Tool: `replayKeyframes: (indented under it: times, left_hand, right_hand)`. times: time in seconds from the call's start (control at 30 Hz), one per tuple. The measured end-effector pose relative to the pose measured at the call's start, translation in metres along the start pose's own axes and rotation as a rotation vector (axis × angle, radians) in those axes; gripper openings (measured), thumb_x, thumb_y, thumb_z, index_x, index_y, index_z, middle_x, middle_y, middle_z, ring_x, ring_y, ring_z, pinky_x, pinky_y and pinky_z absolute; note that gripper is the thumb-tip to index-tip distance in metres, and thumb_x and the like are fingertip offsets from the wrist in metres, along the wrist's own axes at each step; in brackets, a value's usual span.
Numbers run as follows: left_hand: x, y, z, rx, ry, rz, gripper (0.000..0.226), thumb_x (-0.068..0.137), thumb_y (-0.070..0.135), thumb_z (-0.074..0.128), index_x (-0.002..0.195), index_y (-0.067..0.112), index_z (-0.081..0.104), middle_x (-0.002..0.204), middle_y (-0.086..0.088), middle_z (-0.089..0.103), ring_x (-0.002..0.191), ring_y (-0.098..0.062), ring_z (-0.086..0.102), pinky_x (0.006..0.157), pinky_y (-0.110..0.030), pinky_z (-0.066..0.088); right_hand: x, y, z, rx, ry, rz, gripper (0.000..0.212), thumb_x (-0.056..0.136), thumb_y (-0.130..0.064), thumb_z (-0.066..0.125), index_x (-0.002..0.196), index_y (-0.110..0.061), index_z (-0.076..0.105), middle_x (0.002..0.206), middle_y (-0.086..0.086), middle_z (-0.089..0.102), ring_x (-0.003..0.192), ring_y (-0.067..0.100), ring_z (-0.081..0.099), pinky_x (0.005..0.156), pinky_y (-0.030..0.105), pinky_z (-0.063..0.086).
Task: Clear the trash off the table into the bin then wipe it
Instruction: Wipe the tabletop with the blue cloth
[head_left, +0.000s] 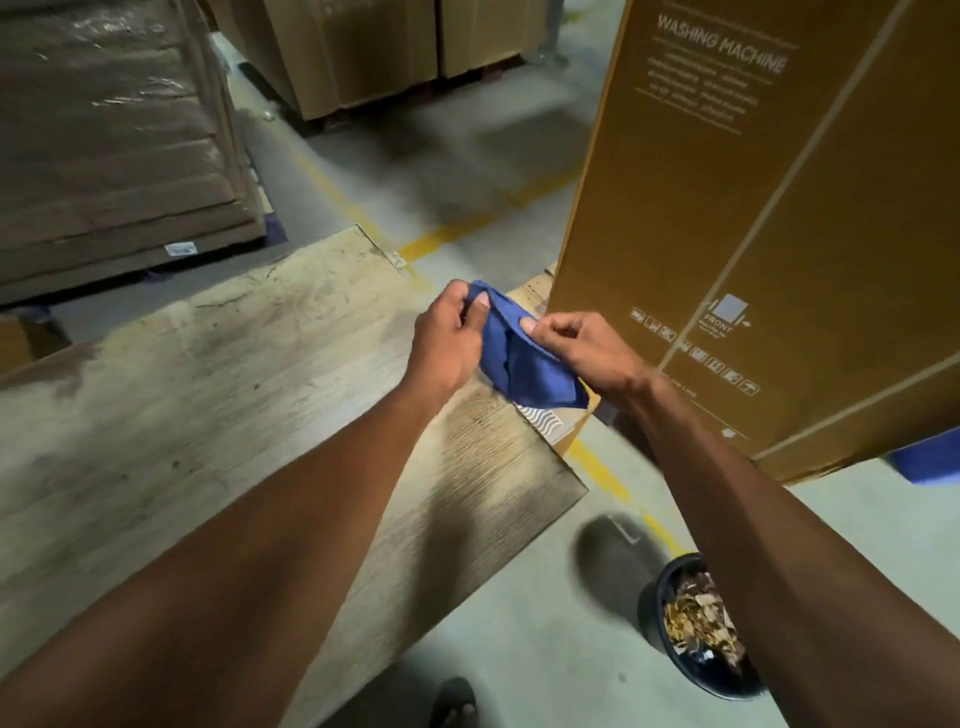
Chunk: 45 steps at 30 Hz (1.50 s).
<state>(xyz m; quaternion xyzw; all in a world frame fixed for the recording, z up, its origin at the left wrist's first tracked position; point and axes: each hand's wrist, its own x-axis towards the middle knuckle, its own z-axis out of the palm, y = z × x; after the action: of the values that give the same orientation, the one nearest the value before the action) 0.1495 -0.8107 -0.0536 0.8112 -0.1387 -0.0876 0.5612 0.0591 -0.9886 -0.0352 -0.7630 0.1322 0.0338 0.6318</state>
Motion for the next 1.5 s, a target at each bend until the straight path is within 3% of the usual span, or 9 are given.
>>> replayKeyframes:
  times: [0.17, 0.37, 0.57, 0.73, 0.9, 1.17, 1.27, 1.4, 1.5]
  left_hand:
    - [-0.011, 0.036, -0.039, 0.022, 0.090, 0.036, 0.030, 0.108, 0.038, 0.059, 0.081, 0.025, 0.052, 0.068, 0.009, 0.054, 0.065, -0.015, 0.047, 0.068, -0.037, 0.042]
    - [-0.036, 0.054, -0.099, 0.064, -0.048, -0.029, 0.039, 0.090, 0.059, 0.067, 0.093, 0.021, 0.069, 0.078, -0.014, 0.074, 0.067, -0.020, 0.057, 0.068, -0.047, 0.053]
    - [-0.059, 0.052, -0.151, -0.008, -0.320, -0.159, 0.020, 0.103, 0.031, 0.075, 0.093, 0.013, 0.074, 0.088, -0.015, 0.078, 0.070, -0.017, 0.067, 0.065, -0.027, 0.053]
    - [-0.069, 0.023, -0.164, -0.033, -0.359, -0.159, 0.028, 0.096, 0.036, 0.082, 0.103, 0.012, 0.071, 0.091, -0.005, 0.080, 0.075, -0.013, 0.073, 0.072, -0.024, 0.057]
    - [-0.076, -0.034, -0.208, 0.470, -0.438, -0.158, 0.042, 0.075, 0.055, 0.087, 0.092, 0.019, 0.072, 0.081, -0.003, 0.068, 0.076, -0.020, 0.060, 0.081, -0.036, 0.048]
    - [-0.071, -0.023, -0.273, -0.126, -0.603, -0.380, 0.042, 0.094, 0.021, 0.080, 0.128, -0.001, 0.071, 0.126, -0.015, 0.077, 0.110, -0.022, 0.074, 0.101, -0.039, 0.060]
    - [-0.060, -0.034, -0.285, -0.042, -0.550, -0.392, 0.037, 0.093, 0.022, 0.085, 0.125, 0.006, 0.075, 0.124, -0.015, 0.077, 0.107, -0.021, 0.072, 0.100, -0.041, 0.059]
    - [-0.045, -0.072, -0.275, 0.166, -0.296, -0.396, 0.022, 0.092, 0.016, 0.087, 0.110, 0.009, 0.078, 0.097, -0.013, 0.075, 0.079, -0.020, 0.065, 0.062, -0.022, 0.054]
    - [-0.039, -0.099, -0.259, 0.453, -0.118, -0.314, 0.014, 0.094, 0.016, 0.084, 0.105, 0.022, 0.078, 0.098, -0.007, 0.075, 0.085, -0.021, 0.065, 0.071, -0.023, 0.046]
  right_hand:
    - [-0.021, -0.047, 0.023, 0.006, -0.126, -0.066, 0.078, 0.088, -0.064, 0.080, 0.117, 0.006, 0.062, 0.112, 0.025, 0.073, 0.097, 0.026, 0.066, 0.090, 0.048, 0.051]
    - [-0.033, -0.068, 0.051, -0.117, -0.185, -0.072, 0.040, 0.086, -0.020, 0.076, 0.119, -0.001, 0.063, 0.114, 0.022, 0.077, 0.103, 0.028, 0.074, 0.100, 0.061, 0.057]
    - [-0.045, -0.080, 0.093, -0.034, -0.320, 0.012, 0.020, 0.102, -0.045, 0.072, 0.108, -0.026, 0.071, 0.098, -0.007, 0.075, 0.087, 0.013, 0.067, 0.078, 0.033, 0.050]
    - [-0.027, -0.062, 0.132, 0.034, -0.195, 0.006, 0.016, 0.109, -0.017, 0.059, 0.109, -0.021, 0.075, 0.095, 0.003, 0.068, 0.086, 0.019, 0.059, 0.080, 0.038, 0.047]
    - [-0.013, -0.052, 0.129, 0.219, -0.153, 0.031, 0.015, 0.111, -0.015, 0.057, 0.117, -0.014, 0.071, 0.104, 0.003, 0.076, 0.090, 0.016, 0.071, 0.078, 0.029, 0.058]
    - [0.008, -0.064, 0.106, 0.337, -0.414, 0.042, 0.039, 0.099, -0.006, 0.068, 0.137, 0.002, 0.067, 0.128, 0.020, 0.073, 0.107, 0.027, 0.074, 0.086, 0.036, 0.065]
    - [0.019, -0.055, 0.115, 0.245, -0.396, 0.095, 0.043, 0.096, 0.013, 0.066, 0.138, 0.003, 0.065, 0.132, 0.019, 0.074, 0.118, 0.030, 0.073, 0.097, 0.040, 0.064]
    - [0.031, -0.025, 0.134, -0.162, -0.326, 0.124, 0.050, 0.076, 0.013, 0.067, 0.123, -0.005, 0.067, 0.117, 0.015, 0.072, 0.108, 0.033, 0.070, 0.090, 0.049, 0.061]
    - [0.034, -0.005, 0.153, -0.474, -0.271, 0.067, 0.069, 0.081, 0.007, 0.070, 0.143, -0.020, 0.056, 0.119, 0.003, 0.067, 0.103, 0.029, 0.069, 0.081, 0.042, 0.060]
